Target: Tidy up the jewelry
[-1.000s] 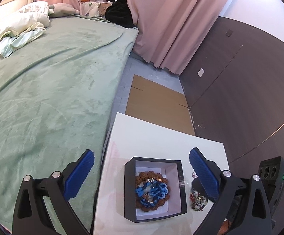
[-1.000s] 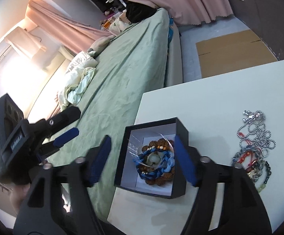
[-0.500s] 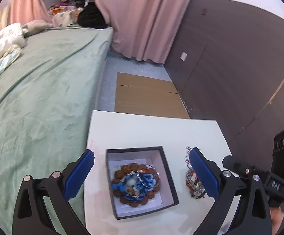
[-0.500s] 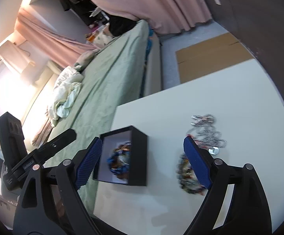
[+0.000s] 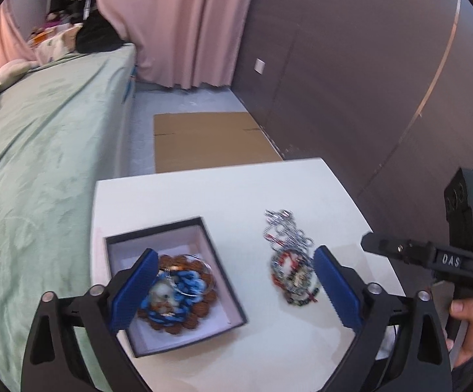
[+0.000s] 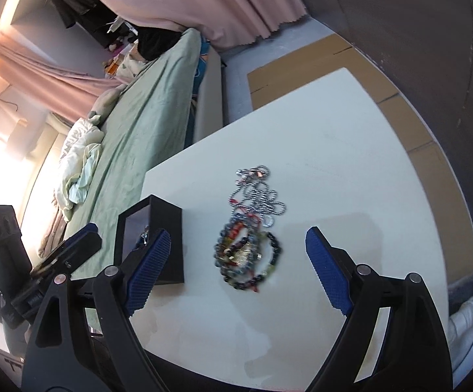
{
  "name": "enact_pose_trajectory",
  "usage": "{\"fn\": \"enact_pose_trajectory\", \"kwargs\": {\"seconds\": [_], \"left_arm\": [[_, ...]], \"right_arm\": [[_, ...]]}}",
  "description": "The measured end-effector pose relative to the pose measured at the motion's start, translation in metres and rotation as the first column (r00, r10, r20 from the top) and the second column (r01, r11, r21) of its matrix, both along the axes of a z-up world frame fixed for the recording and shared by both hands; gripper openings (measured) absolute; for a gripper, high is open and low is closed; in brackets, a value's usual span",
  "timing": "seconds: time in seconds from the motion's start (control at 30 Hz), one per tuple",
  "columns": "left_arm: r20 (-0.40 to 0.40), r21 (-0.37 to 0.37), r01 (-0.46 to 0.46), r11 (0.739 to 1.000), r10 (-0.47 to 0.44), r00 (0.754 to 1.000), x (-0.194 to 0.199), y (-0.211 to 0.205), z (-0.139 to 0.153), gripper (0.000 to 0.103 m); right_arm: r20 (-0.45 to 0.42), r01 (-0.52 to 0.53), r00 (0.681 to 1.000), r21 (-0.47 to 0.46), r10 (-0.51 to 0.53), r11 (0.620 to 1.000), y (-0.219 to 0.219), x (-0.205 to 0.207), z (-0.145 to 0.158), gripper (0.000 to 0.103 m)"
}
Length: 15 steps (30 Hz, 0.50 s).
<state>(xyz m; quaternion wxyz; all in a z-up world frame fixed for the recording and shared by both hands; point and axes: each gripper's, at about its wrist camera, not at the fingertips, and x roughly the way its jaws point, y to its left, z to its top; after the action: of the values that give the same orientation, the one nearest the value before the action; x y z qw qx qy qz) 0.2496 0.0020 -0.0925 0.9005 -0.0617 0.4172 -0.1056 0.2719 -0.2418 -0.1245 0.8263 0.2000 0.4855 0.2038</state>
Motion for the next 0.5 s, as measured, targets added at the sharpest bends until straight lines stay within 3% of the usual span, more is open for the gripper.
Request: {"fn": "enact_pose_trajectory", "kwargs": {"seconds": [0.2,0.5], "left_arm": [[-0.050,-0.008,0.085,0.996,-0.085,0.995,0.003,-0.032,-0.014,0.074],[-0.139,-0.042,0.111,0.993,-0.116,0.984,0.022,-0.064,-0.038,0.059]], "right_arm": [[0.002,0.025,1.000,0.009,-0.025,1.000,-0.015,-0.003,0.004,0.085],[0.013,0.052,0.999,0.012,-0.052,0.999,-0.027,-0.006,0.009,0.085]]}}
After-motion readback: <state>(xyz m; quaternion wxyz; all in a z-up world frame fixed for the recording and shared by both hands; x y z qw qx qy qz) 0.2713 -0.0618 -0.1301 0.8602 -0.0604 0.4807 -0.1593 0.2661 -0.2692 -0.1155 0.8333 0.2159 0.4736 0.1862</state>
